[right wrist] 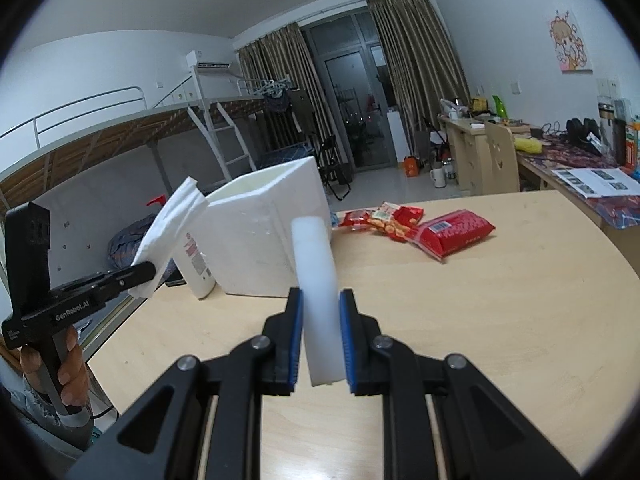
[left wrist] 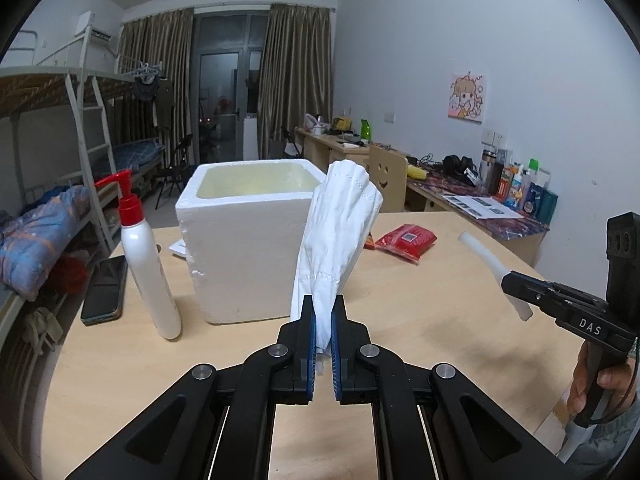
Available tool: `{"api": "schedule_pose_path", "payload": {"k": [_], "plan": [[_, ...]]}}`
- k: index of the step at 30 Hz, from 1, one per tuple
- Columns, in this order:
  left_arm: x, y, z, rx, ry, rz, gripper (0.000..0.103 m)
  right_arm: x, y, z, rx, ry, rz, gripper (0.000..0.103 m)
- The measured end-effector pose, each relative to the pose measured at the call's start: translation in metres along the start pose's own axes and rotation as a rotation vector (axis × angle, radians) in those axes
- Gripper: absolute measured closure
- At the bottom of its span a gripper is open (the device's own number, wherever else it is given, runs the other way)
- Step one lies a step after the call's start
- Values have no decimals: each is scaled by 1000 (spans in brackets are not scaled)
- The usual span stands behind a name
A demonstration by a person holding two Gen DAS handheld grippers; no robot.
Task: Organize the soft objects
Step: 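Carry the masks and foam stick in both tools over the foam box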
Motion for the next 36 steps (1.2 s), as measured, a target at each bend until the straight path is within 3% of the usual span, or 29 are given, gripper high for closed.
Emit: {"api": "schedule_pose_path", "payload": {"k": [6, 17, 24, 36], "plan": [[-1, 14, -13, 19, 34, 29, 96, 11, 1, -22, 24, 38, 15, 82], [-5, 50, -47, 125, 71, 93, 96, 19, -28, -77, 133, 120, -2, 81], [-12, 50, -63, 207, 109, 56, 96, 21, -41, -105, 145, 163, -15, 81], [-11, 58, -68, 203, 112, 62, 96, 23, -56, -122, 142, 208, -38, 81]]}}
Point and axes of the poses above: each gripper's, at about its wrist camera, not at the fingertips, and y roughly against the way its jaws point, z to its right, x to its top, the point moved 4 cm from there along -y, roughly the way its jaws point, and after that the axes turned 2 degrees about x, right-handed, at the moved point
